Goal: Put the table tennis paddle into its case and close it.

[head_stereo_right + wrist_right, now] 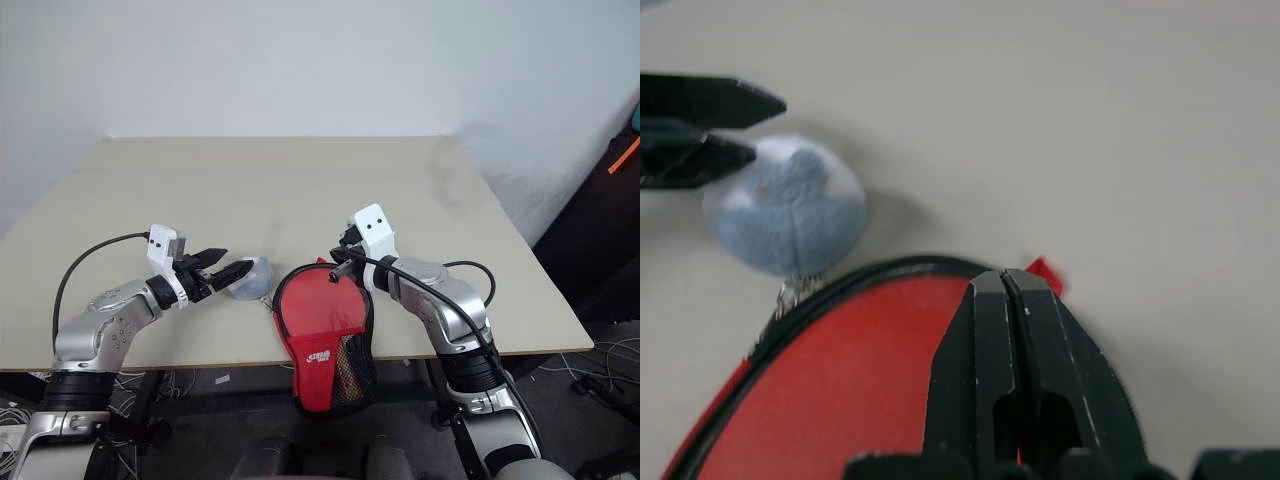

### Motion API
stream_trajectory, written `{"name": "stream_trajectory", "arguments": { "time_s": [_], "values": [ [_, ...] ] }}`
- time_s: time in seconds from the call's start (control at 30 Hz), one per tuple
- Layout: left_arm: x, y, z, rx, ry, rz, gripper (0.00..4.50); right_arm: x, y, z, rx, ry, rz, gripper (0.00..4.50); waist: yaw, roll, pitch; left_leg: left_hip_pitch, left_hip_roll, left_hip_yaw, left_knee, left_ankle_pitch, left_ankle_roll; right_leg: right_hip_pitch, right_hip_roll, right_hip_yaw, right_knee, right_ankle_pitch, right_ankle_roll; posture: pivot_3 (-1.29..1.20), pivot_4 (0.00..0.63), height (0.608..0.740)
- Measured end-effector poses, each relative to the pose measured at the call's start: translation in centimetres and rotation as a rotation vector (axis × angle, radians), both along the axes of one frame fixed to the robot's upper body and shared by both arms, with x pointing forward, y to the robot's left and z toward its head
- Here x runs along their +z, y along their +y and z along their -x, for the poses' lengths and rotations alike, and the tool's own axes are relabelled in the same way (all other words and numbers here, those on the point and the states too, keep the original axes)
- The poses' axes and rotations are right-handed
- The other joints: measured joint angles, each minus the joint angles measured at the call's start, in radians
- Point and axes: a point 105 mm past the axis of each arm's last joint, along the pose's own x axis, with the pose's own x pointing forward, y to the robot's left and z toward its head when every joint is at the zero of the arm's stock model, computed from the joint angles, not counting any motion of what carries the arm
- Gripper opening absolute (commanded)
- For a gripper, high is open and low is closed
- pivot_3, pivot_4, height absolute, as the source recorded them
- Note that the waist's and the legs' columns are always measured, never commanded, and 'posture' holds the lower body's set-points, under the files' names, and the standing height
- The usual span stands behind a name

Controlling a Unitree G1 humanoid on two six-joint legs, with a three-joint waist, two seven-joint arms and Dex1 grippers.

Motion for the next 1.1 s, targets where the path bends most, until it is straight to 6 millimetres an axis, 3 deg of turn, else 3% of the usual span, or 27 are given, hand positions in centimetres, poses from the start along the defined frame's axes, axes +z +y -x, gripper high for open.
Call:
{"name": "stream_trajectory", "arguments": {
  "time_s": [0.23, 0.53, 0.8, 1.1],
  "values": [
    [-0.8, 0.6, -0.2, 0.034, 0.016, 0.021, 4.50, -1.5, 0.8, 0.6, 0.057, 0.047, 0.020, 0.01, -0.001, 0.000, 0.000, 0.000, 0.000, 0.000, 0.000, 0.000, 0.000, 0.000, 0.000, 0.000, 0.000, 0.000, 0.000, 0.00, 0.000, 0.740],
    [-2.7, 0.1, -0.2, 0.025, 0.052, 0.048, 4.50, -5.3, 2.9, 2.2, 0.179, 0.157, 0.045, 0.01, -0.001, 0.000, 0.000, 0.001, 0.000, 0.000, 0.001, 0.000, 0.000, 0.001, 0.000, 0.000, 0.001, 0.000, 0.000, 0.00, 0.000, 0.740],
    [-3.8, -2.1, 0.0, -0.032, 0.080, 0.047, 4.50, -6.1, 3.2, 2.3, 0.188, 0.171, 0.046, 0.01, -0.002, 0.000, -0.001, 0.001, 0.000, -0.001, 0.001, 0.000, 0.000, 0.001, 0.001, 0.000, 0.001, 0.000, 0.000, 0.00, 0.000, 0.740],
    [-4.1, -2.6, 0.1, -0.043, 0.096, 0.052, 4.50, -6.3, 3.3, 2.4, 0.192, 0.155, 0.046, 0.01, -0.004, 0.000, -0.001, 0.002, 0.000, -0.001, 0.001, 0.000, 0.000, 0.002, 0.001, 0.000, 0.001, 0.000, 0.000, 0.00, 0.000, 0.740]
  ]
}}
